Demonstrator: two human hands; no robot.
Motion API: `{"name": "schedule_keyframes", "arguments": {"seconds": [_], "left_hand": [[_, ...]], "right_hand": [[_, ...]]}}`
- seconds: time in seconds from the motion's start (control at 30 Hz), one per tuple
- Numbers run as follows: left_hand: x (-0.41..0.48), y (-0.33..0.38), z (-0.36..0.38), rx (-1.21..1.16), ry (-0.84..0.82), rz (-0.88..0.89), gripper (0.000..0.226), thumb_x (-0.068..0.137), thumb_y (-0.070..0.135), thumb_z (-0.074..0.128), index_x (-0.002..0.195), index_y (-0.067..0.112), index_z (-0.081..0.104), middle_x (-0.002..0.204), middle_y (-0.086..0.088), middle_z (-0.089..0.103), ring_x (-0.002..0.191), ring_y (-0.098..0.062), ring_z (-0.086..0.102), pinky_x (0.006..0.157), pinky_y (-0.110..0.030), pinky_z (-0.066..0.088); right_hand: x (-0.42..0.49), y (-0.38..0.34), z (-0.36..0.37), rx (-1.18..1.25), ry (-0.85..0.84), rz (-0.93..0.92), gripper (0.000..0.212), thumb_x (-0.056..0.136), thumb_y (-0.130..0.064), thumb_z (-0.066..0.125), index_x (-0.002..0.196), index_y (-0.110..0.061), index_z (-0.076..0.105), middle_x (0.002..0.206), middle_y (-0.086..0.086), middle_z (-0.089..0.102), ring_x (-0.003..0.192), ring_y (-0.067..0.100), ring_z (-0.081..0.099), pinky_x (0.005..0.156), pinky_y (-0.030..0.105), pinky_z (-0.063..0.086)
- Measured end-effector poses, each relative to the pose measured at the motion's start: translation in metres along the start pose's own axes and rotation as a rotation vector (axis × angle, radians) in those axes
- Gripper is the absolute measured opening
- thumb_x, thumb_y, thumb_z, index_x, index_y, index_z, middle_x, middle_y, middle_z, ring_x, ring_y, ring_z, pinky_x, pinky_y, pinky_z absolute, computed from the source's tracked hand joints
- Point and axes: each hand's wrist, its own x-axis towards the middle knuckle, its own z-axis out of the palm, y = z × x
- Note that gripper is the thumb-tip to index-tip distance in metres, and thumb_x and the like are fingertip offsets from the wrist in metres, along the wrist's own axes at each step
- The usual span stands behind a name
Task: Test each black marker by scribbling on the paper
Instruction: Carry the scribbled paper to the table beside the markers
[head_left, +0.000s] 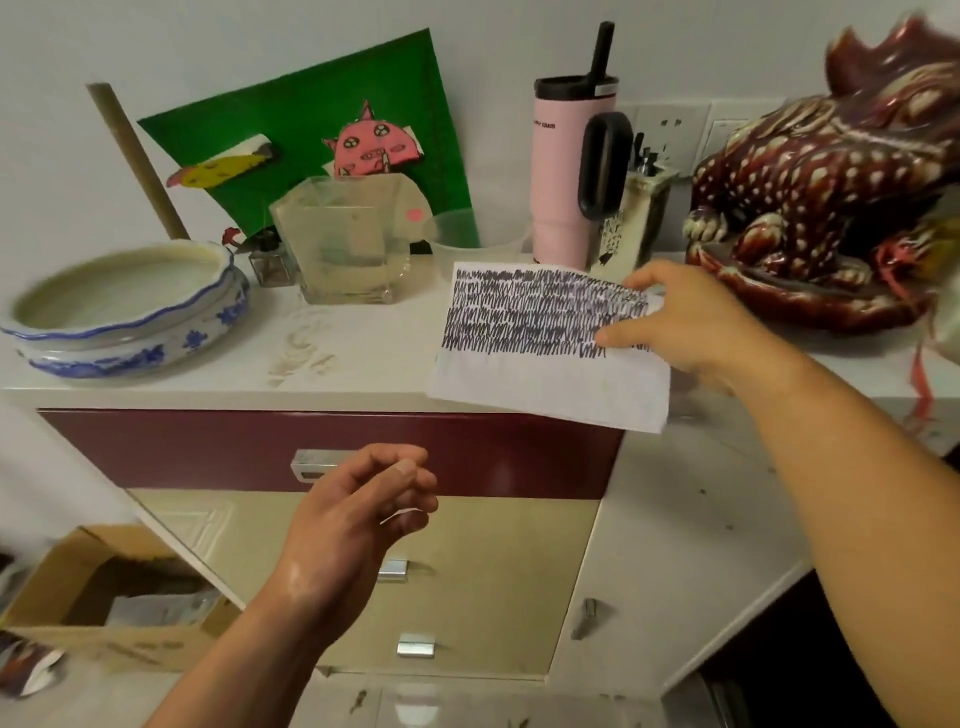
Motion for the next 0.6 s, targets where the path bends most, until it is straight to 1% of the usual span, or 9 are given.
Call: {"name": "schedule_keyframes", "arguments": {"seconds": [0.03,0.07,0.13,0.23,0.33,0.4,0.5,0.53,0.6], "left_hand": [[-0.001,-0.002,0.002,0.005,-0.001,-0.007,0.026,0.074,0.027,0.074,0.096,0.014,0.075,0.087,-0.013,0.069,0.074,-0.023,0.067,0.074,-0.036,0.05],[-0.001,-0.005,0.004,0.012,-0.006,-0.016,0.024,0.075,0.026,0.073,0.096,0.013,0.075,0.087,-0.013,0.069,0.074,-0.023,0.067,0.075,-0.036,0.05],[0.0,-0.011,0.008,0.027,-0.023,-0.04,0.022,0.076,0.025,0.072,0.095,0.014,0.075,0.087,-0.013,0.07,0.073,-0.023,0.067,0.075,-0.037,0.049],[0.001,-0.02,0.014,0.064,-0.072,-0.072,0.023,0.078,0.025,0.072,0.097,0.012,0.074,0.088,-0.014,0.07,0.075,-0.024,0.066,0.076,-0.037,0.049],[0.005,-0.031,0.017,0.107,-0.158,-0.109,0.022,0.081,0.023,0.07,0.1,0.011,0.073,0.09,-0.014,0.07,0.077,-0.024,0.066,0.077,-0.038,0.049],[0.008,-0.04,0.019,0.126,-0.214,-0.143,0.02,0.081,0.023,0.069,0.098,0.013,0.074,0.089,-0.013,0.069,0.077,-0.023,0.066,0.076,-0.037,0.049],[0.013,-0.054,0.018,0.169,-0.315,-0.208,0.02,0.081,0.024,0.07,0.097,0.014,0.074,0.089,-0.013,0.069,0.076,-0.023,0.066,0.076,-0.037,0.049],[0.014,-0.06,0.017,0.191,-0.358,-0.233,0.019,0.081,0.024,0.069,0.097,0.014,0.074,0.089,-0.012,0.069,0.076,-0.022,0.066,0.076,-0.037,0.049],[0.016,-0.074,0.011,0.236,-0.449,-0.284,0.015,0.085,0.021,0.067,0.097,0.015,0.074,0.088,-0.012,0.069,0.076,-0.022,0.066,0.076,-0.038,0.049]], "right_hand": [[-0.014,0.006,-0.008,0.148,0.002,0.022,0.05,0.066,-0.016,0.094,0.107,-0.023,0.066,0.1,-0.005,0.072,0.086,0.014,0.071,0.068,0.03,0.058],[-0.029,0.014,-0.016,0.261,0.0,0.04,0.044,0.068,-0.009,0.092,0.104,-0.021,0.069,0.097,0.001,0.077,0.084,0.018,0.076,0.069,0.033,0.063],[-0.061,0.032,-0.03,0.371,0.0,0.059,0.033,0.073,-0.005,0.087,0.098,-0.021,0.073,0.095,0.003,0.081,0.082,0.019,0.078,0.068,0.034,0.065],[-0.114,0.06,-0.04,0.448,0.049,0.085,0.029,0.073,-0.007,0.086,0.096,-0.021,0.074,0.097,0.002,0.08,0.084,0.02,0.078,0.069,0.031,0.064],[-0.171,0.084,-0.038,0.54,0.118,0.154,0.034,0.063,-0.019,0.088,0.094,-0.026,0.076,0.098,0.004,0.08,0.085,0.02,0.078,0.071,0.029,0.063],[-0.209,0.099,-0.029,0.575,0.183,0.234,0.038,0.06,-0.022,0.088,0.096,-0.026,0.075,0.098,0.005,0.08,0.085,0.021,0.078,0.068,0.029,0.062],[-0.266,0.116,-0.003,0.595,0.293,0.379,0.03,0.074,-0.007,0.084,0.098,-0.021,0.073,0.096,0.004,0.08,0.083,0.023,0.078,0.061,0.025,0.06],[-0.286,0.12,0.01,0.595,0.341,0.44,0.029,0.077,-0.004,0.082,0.099,-0.019,0.072,0.095,0.004,0.08,0.083,0.024,0.077,0.061,0.026,0.061],[-0.328,0.124,0.037,0.59,0.445,0.561,0.028,0.078,-0.001,0.081,0.1,-0.015,0.071,0.094,0.006,0.08,0.084,0.027,0.077,0.068,0.034,0.064]]}}
